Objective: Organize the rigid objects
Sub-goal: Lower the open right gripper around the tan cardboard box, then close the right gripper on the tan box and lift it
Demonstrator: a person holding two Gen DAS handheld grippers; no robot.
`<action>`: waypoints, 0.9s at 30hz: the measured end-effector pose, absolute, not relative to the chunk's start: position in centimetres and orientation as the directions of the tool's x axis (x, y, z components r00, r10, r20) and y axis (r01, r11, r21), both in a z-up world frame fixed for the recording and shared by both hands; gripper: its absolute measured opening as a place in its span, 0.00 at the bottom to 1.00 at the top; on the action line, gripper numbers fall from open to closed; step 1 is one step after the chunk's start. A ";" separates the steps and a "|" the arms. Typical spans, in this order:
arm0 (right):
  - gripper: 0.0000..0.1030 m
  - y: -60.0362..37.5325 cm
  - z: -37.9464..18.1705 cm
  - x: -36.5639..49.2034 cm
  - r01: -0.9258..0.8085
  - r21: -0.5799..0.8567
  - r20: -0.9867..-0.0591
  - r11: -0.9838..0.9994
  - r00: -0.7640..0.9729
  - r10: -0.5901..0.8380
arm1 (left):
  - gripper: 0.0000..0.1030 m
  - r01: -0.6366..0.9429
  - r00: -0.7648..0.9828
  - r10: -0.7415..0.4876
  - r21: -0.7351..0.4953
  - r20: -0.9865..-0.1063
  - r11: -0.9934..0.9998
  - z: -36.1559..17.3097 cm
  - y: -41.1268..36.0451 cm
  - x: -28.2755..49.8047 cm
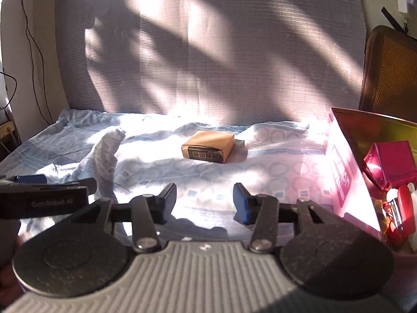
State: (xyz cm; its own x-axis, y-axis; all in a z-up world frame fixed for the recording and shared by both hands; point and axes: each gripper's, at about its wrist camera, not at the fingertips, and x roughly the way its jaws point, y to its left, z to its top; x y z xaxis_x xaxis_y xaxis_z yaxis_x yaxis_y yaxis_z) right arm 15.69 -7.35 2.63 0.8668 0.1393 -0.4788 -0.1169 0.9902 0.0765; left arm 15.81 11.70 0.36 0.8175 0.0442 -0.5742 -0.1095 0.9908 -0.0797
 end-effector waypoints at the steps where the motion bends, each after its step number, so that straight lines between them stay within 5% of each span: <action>1: 0.64 -7.1 2.6 16.8 -0.103 0.078 -0.479 0.992 0.869 0.127 | 0.97 -0.116 0.815 0.042 -0.092 -0.578 0.989 0.3 11.9 15.9; 11: 0.82 -5.6 0.9 26.8 0.007 0.091 -0.590 0.996 0.806 0.048 | 0.97 -0.116 0.807 -0.001 -0.159 -0.591 0.980 0.2 12.4 16.4; 17: 0.72 -4.4 -0.4 28.5 0.015 0.023 -0.635 1.000 0.773 0.002 | 0.97 -0.095 0.807 -0.015 -0.154 -0.590 0.984 0.3 12.1 16.6; 27: 0.71 -5.6 -0.1 24.3 -0.087 0.017 -0.639 0.996 0.765 0.078 | 0.98 -0.080 0.800 -0.032 -0.159 -0.599 0.984 0.0 12.1 16.7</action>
